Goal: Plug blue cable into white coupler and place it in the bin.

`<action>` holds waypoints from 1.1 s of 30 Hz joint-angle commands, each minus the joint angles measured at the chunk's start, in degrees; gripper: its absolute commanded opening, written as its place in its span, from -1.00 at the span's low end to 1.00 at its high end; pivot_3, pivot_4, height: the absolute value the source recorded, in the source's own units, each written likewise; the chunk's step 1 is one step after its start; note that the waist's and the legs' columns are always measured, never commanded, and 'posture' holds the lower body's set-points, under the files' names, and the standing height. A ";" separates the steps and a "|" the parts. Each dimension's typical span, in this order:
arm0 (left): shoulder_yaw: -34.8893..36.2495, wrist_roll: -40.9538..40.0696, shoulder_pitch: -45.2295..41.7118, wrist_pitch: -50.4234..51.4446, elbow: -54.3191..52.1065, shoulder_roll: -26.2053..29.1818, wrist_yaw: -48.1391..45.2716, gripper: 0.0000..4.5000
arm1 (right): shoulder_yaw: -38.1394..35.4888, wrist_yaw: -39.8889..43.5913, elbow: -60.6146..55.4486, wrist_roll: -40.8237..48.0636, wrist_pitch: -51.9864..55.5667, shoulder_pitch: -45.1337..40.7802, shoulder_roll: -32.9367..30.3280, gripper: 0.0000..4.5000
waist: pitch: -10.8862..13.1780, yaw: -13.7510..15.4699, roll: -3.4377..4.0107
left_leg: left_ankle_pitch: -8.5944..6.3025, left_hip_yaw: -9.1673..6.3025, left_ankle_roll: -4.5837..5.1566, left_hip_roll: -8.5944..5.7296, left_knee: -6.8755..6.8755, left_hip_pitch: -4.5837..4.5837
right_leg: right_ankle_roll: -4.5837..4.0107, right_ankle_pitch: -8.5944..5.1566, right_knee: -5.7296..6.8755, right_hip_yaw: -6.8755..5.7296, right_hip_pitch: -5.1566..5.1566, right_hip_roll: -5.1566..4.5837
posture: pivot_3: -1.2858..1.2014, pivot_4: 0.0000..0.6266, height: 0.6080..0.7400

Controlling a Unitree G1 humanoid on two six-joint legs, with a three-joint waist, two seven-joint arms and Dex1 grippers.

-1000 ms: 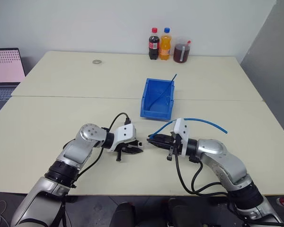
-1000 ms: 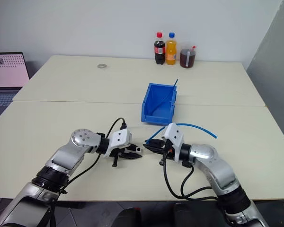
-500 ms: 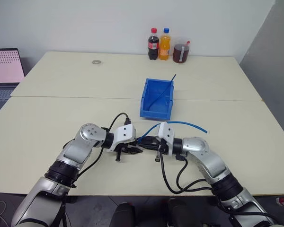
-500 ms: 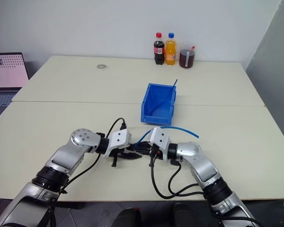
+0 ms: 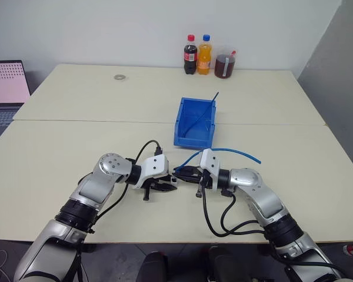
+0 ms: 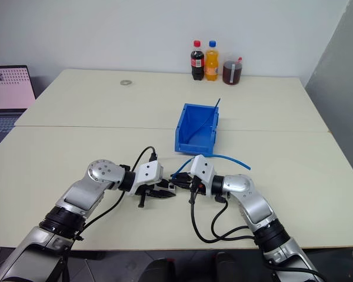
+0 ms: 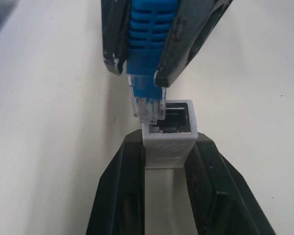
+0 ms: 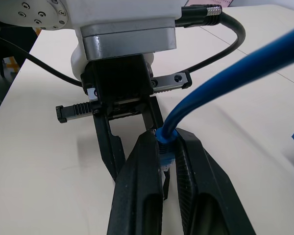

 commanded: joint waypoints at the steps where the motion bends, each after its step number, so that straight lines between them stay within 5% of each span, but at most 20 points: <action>1: -0.93 1.07 1.18 0.18 0.01 0.75 -1.37 -0.65 | -0.29 1.21 -0.38 -0.60 -0.85 -0.22 -0.40 -0.95 | 0.00 0.00 0.00 | 0.00 0.00 0.00 0.00 0.00 0.00 | 0.00 0.00 0.00 0.00 0.00 0.00 | 0.03 -0.52 1.00; 19: -1.05 1.58 0.94 1.03 -0.72 0.23 -0.63 -0.65 | 4.21 4.05 0.40 -7.57 -2.88 -3.16 -2.07 -0.95 | -0.04 -0.01 0.00 | 0.00 0.01 0.00 0.00 0.00 0.10 | 0.00 0.00 0.02 0.02 0.08 0.02 | 0.03 -0.52 1.00; 33: -0.97 1.35 1.32 1.47 -1.49 -0.07 -0.36 -0.65 | 5.89 7.95 1.92 -6.65 5.94 -5.38 -1.64 -0.95 | -0.08 -0.03 0.01 | 0.00 -0.01 0.00 0.01 0.00 0.17 | -0.03 0.01 0.04 0.03 0.13 0.02 | 0.03 -0.52 1.00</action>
